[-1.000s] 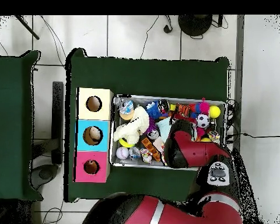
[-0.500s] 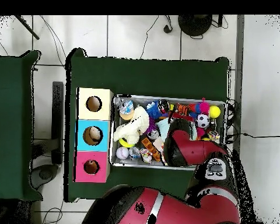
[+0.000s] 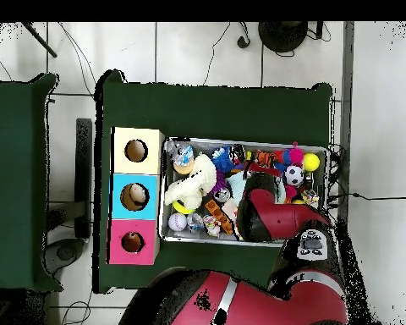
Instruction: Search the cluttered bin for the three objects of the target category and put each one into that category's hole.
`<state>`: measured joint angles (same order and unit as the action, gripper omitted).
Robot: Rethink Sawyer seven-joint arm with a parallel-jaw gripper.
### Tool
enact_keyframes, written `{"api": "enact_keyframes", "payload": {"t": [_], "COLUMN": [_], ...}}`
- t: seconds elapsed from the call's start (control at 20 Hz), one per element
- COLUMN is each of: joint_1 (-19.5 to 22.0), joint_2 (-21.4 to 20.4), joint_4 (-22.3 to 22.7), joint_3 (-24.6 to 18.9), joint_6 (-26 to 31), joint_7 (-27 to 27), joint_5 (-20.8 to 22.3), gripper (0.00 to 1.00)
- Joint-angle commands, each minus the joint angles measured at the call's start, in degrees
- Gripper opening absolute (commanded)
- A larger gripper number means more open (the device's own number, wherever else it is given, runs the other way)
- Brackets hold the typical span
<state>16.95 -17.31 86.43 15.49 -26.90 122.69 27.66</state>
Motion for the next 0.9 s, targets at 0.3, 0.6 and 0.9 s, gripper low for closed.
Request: {"api": "enact_keyframes", "payload": {"t": [0.3,0.6,0.9], "joint_1": [0.61,1.28,2.38], "joint_2": [2.21,2.13,7.45], "joint_4": [-1.21,-0.6,-2.67], "joint_3": [-3.53,-3.39,-3.05], "joint_6": [-4.45,-4.87,-6.78], "joint_7": [4.36,4.63,4.27], "joint_5": [0.98,1.54,-1.15], "gripper": [1.0,1.0,1.0]}}
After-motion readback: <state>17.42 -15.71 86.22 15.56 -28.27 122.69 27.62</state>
